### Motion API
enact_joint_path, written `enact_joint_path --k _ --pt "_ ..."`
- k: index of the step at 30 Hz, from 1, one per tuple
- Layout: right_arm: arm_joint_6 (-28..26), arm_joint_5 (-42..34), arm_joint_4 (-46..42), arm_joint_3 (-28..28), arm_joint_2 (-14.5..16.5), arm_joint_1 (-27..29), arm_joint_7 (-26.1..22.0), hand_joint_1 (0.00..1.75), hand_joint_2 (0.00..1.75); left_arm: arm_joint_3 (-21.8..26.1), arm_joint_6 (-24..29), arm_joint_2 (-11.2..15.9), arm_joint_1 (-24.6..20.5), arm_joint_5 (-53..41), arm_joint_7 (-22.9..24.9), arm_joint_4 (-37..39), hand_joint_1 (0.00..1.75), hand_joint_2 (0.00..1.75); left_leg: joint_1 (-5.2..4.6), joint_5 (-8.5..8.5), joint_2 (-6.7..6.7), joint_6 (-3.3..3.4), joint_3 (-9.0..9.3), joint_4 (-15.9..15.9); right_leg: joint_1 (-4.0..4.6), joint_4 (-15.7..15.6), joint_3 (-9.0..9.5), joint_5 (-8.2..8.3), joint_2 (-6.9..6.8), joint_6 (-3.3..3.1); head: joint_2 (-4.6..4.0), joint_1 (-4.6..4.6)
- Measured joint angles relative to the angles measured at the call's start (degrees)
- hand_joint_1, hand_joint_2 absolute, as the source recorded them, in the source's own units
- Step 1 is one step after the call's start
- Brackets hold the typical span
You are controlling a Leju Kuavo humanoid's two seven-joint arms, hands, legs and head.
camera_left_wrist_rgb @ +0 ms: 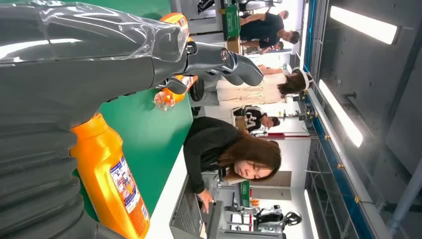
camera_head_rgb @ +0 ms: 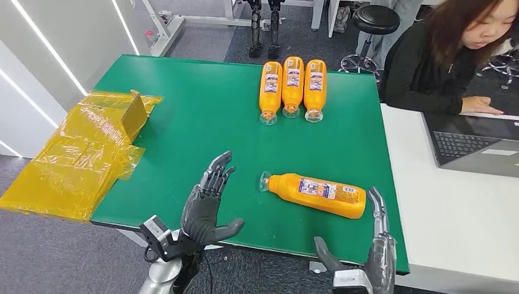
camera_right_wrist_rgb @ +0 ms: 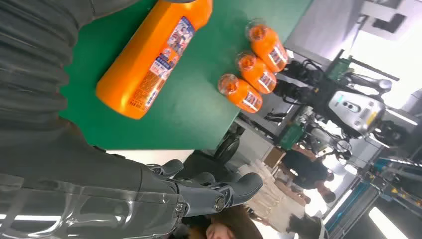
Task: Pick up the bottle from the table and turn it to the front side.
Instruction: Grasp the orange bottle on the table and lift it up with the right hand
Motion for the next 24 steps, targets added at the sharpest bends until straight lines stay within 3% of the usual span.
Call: enact_joint_path --k 3,9,15,19,24 --pt "0.54 3.67 0.01 -0.45 0.0 -0.09 1.66 0.0 1.75 0.0 -0.11 0.0 -0.04 -0.04 -0.34 0.16 0.0 1.75 0.0 0.0 0.0 0.0 0.0 0.0 0.0 0.0 0.0 0.0 0.0 0.0 0.0 0.0" --pt "3.7 18.54 1.08 -0.71 -0.4 -2.32 8.01 0.0 1.75 0.0 -0.6 -0.12 -0.19 0.04 -0.7 0.84 0.0 1.75 0.0 0.0 0.01 0.0 0.0 0.0 0.0 0.0 0.0 0.0 0.01 0.0 0.0 -0.01" --pt "7.69 29.79 3.83 0.59 -4.16 -6.97 14.48 0.0 1.75 -0.02 -0.77 -0.62 -0.42 0.71 -0.7 1.46 0.0 1.75 -0.01 0.0 0.01 0.0 -0.01 0.01 -0.01 0.0 0.01 0.03 0.02 0.01 0.0 0.0" --pt "10.51 29.4 6.83 2.5 -7.6 -12.03 16.06 0.0 1.75 -0.02 -1.01 -1.16 -1.15 0.87 -0.7 2.09 0.0 1.75 -0.01 0.02 0.01 0.03 0.0 0.03 -0.01 0.0 0.02 0.04 0.02 0.01 0.0 0.0" --pt "17.22 21.24 11.99 4.57 -12.01 -18.8 14.03 0.0 1.75 -0.02 -1.08 -1.57 -1.65 0.64 -0.7 2.63 0.0 1.75 -0.01 0.03 0.01 0.03 0.0 0.04 -0.01 0.0 0.03 0.06 0.01 0.01 0.0 0.0"
